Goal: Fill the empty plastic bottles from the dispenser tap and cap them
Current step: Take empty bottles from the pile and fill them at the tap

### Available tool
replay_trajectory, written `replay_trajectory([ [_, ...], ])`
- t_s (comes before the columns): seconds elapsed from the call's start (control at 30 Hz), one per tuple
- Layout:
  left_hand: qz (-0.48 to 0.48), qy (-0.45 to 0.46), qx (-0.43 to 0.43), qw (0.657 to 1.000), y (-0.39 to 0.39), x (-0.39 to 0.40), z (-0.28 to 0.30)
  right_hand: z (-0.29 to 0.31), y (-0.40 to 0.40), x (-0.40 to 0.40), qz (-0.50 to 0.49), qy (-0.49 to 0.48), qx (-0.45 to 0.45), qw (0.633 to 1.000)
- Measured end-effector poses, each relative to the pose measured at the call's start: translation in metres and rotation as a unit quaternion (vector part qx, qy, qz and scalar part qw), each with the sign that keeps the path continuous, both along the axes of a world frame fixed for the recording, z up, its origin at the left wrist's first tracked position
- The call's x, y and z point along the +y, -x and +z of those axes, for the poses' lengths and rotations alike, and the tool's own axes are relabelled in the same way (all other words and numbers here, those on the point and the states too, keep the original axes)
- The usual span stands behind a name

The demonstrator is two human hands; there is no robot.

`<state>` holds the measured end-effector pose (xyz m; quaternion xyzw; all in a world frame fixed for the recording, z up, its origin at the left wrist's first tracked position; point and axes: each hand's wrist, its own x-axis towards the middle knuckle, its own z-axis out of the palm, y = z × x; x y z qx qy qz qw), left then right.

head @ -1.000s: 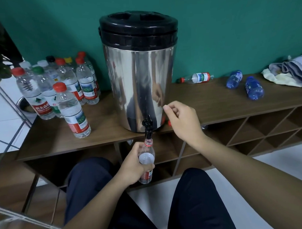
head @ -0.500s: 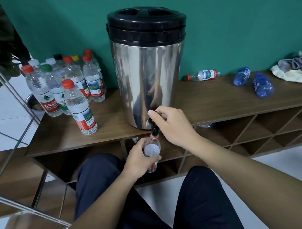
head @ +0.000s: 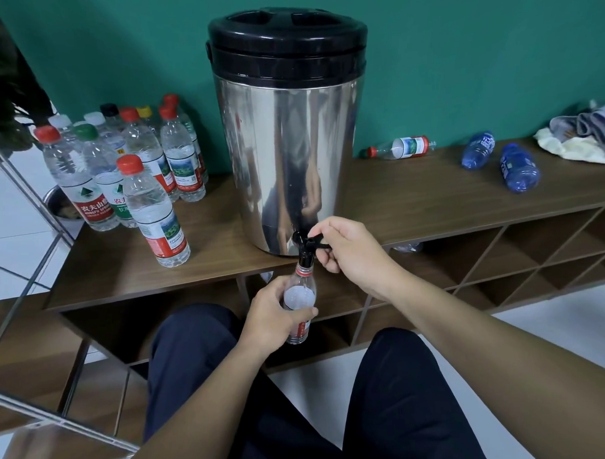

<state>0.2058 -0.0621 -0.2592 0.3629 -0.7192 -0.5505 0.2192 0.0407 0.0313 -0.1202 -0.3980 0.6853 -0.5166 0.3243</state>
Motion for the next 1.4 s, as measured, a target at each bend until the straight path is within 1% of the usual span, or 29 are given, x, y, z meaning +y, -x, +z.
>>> replay_trajectory([
  [0.13,0.001,0.004,0.002,1.000,0.000,0.003,0.002,-0.004,0.000,-0.001,0.003,0.007,-0.045,0.999],
  [0.27,-0.001,0.007,0.012,1.000,0.000,0.004,0.003,-0.011,-0.008,-0.007,-0.018,0.008,-0.057,0.998],
  [0.4,-0.005,0.003,0.011,1.000,0.000,0.005,0.003,-0.018,-0.014,-0.010,-0.034,0.042,-0.098,0.994],
  [0.53,-0.001,-0.001,0.017,1.000,0.002,0.006,0.000,-0.019,-0.016,-0.011,-0.032,0.057,-0.110,0.992],
  [0.87,-0.004,0.000,0.022,1.000,0.002,0.005,-0.003,-0.021,-0.017,-0.010,-0.031,0.072,-0.104,0.991],
  [1.0,0.000,-0.001,0.022,1.000,0.003,0.006,-0.004,-0.023,-0.017,-0.009,-0.031,0.071,-0.090,0.993],
  [1.17,0.004,0.002,0.032,0.999,0.004,0.008,-0.007,-0.025,-0.017,-0.009,-0.031,0.076,-0.098,0.992],
  [1.4,0.003,-0.006,0.042,0.999,0.003,0.011,-0.002,-0.021,-0.017,-0.005,-0.027,0.069,-0.084,0.994],
])
